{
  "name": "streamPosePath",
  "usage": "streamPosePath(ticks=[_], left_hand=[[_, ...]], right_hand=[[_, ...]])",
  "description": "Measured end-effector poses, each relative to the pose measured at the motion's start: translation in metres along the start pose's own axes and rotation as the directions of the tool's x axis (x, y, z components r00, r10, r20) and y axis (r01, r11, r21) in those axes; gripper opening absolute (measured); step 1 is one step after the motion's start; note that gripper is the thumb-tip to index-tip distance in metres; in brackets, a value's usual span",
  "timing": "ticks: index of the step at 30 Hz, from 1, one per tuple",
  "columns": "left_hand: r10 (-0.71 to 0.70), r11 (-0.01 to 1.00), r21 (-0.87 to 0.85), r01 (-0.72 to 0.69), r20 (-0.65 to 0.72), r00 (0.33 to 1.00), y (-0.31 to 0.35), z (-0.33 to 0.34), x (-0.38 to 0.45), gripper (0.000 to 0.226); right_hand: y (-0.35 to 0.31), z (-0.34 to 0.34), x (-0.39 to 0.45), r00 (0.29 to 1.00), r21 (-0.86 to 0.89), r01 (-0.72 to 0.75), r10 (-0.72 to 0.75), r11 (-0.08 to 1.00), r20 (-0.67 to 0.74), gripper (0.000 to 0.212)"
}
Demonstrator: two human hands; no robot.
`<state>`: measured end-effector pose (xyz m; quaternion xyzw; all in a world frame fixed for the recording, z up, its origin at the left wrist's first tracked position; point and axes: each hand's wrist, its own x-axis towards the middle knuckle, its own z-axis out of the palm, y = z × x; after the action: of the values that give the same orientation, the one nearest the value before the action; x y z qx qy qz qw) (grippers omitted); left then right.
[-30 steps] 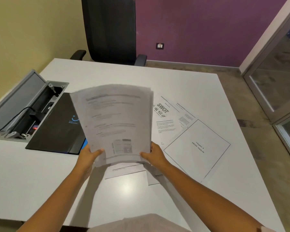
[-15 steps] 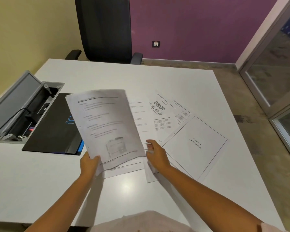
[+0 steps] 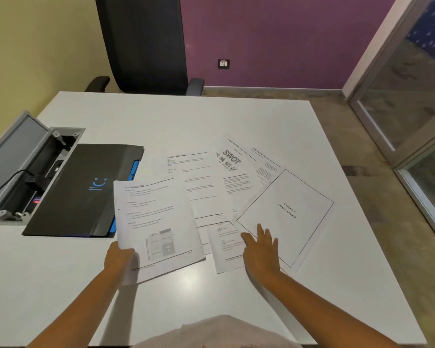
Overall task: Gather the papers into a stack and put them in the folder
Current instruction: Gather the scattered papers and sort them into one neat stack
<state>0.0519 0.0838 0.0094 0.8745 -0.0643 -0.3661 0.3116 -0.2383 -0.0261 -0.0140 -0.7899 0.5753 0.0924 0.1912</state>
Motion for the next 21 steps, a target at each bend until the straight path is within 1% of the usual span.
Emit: streamPosePath(ticks=[2, 4, 7, 9, 11, 13, 15, 16, 18, 21], left_hand=[[0.023, 1.000, 0.003, -0.023, -0.035, 0.999, 0.002, 0.001, 0.002, 0.039], [0.052, 0.998, 0.046, -0.048, -0.073, 0.996, 0.003, 0.002, 0.006, 0.041], [0.097, 0.988, 0.132, -0.083, -0.105, 0.990, 0.005, 0.004, 0.009, 0.034], [0.107, 0.981, 0.175, -0.084, -0.131, 0.986, 0.008, 0.005, 0.010, 0.033], [0.106, 0.974, 0.215, -0.070, -0.162, 0.981, 0.010, 0.006, 0.009, 0.033], [0.123, 0.961, 0.270, -0.060, -0.222, 0.967, 0.013, 0.007, 0.006, 0.036], [0.163, 0.952, 0.297, -0.071, -0.298, 0.941, 0.015, 0.009, 0.002, 0.038], [0.199, 0.948, 0.302, -0.099, -0.323, 0.925, 0.016, 0.011, 0.000, 0.037], [0.267, 0.938, 0.305, -0.166, -0.328, 0.906, 0.018, 0.015, -0.002, 0.037], [0.329, 0.924, 0.285, -0.254, -0.257, 0.909, 0.020, 0.023, 0.000, 0.036]], right_hand=[[-0.002, 0.001, -0.002, 0.997, -0.042, 0.062, -0.065, 0.997, -0.050, 0.053], [-0.004, 0.003, -0.003, 0.997, -0.062, 0.070, -0.072, 0.996, -0.034, 0.059], [-0.010, 0.005, -0.001, 0.997, -0.034, -0.022, 0.024, 0.999, 0.067, 0.060], [-0.014, 0.006, 0.001, 0.992, -0.048, -0.068, 0.072, 0.997, 0.099, 0.061], [-0.017, 0.007, 0.004, 0.989, -0.053, -0.105, 0.110, 0.993, 0.101, 0.063], [-0.018, 0.006, 0.005, 0.986, -0.053, -0.134, 0.139, 0.989, 0.087, 0.064], [-0.015, 0.004, 0.006, 0.988, -0.071, -0.134, 0.139, 0.988, 0.072, 0.063], [-0.014, 0.003, 0.006, 0.990, -0.090, -0.122, 0.128, 0.988, 0.065, 0.062], [-0.009, 0.003, 0.007, 0.994, -0.115, -0.094, 0.099, 0.989, 0.043, 0.059], [-0.008, -0.001, 0.010, 0.994, -0.109, -0.103, 0.107, 0.989, 0.035, 0.055]])
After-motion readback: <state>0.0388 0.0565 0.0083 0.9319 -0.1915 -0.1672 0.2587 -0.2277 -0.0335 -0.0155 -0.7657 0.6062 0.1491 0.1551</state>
